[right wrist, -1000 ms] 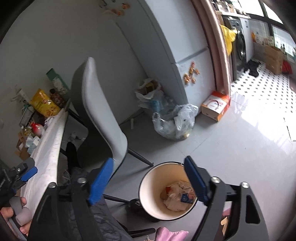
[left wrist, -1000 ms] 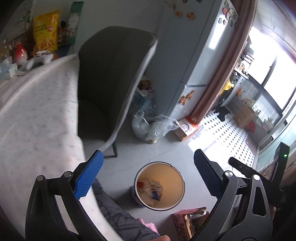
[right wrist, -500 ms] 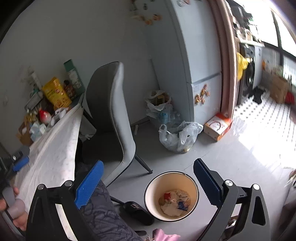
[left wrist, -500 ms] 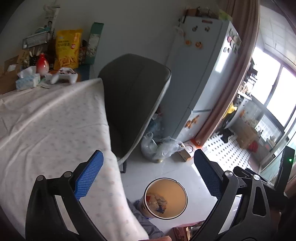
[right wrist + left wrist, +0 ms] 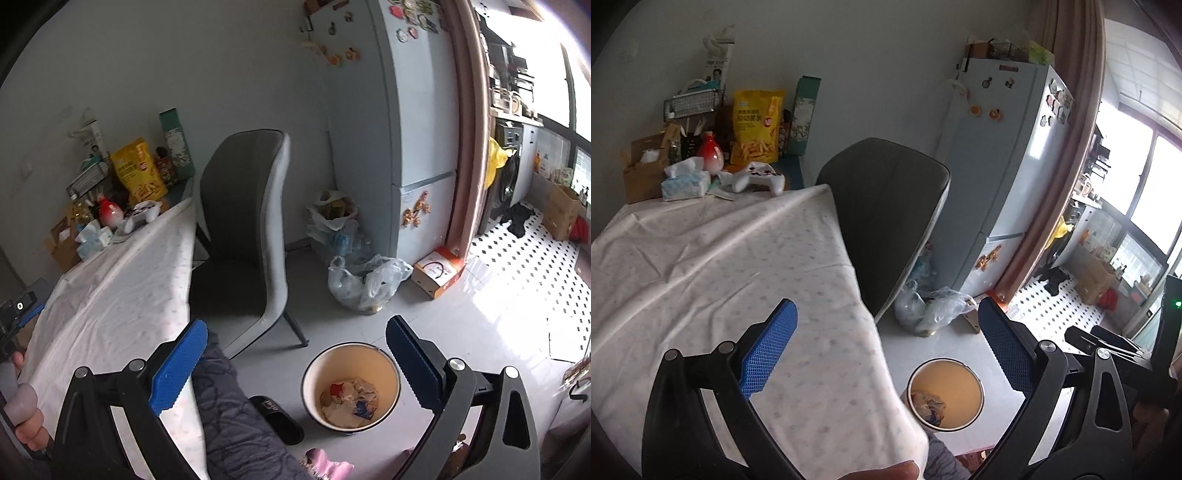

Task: Collect trash

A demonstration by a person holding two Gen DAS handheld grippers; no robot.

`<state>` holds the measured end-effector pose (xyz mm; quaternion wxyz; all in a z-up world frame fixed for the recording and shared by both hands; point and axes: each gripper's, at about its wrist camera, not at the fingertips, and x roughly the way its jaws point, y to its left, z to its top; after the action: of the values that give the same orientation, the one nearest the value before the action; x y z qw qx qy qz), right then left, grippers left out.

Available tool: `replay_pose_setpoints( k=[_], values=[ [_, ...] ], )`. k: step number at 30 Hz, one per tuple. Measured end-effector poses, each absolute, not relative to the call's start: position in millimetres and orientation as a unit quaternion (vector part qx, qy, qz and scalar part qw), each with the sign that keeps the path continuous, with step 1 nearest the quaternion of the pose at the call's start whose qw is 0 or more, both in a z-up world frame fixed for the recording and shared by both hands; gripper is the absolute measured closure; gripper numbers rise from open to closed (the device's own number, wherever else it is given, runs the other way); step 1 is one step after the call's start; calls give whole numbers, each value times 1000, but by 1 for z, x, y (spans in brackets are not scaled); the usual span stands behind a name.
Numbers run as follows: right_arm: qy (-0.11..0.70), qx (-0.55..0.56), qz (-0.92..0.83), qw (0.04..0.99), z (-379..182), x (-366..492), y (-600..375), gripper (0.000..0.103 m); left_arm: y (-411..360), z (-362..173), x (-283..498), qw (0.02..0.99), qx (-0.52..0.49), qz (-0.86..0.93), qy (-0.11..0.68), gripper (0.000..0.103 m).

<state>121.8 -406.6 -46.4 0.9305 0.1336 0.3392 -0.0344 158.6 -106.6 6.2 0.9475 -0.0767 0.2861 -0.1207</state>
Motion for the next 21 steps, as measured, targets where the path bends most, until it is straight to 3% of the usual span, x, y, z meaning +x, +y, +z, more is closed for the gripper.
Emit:
replay_pose_setpoints(
  k=[21],
  values=[
    [314, 108, -15, 943, -11, 72, -337, 8, -49, 27, 75, 960, -65, -64, 263, 6]
  ],
)
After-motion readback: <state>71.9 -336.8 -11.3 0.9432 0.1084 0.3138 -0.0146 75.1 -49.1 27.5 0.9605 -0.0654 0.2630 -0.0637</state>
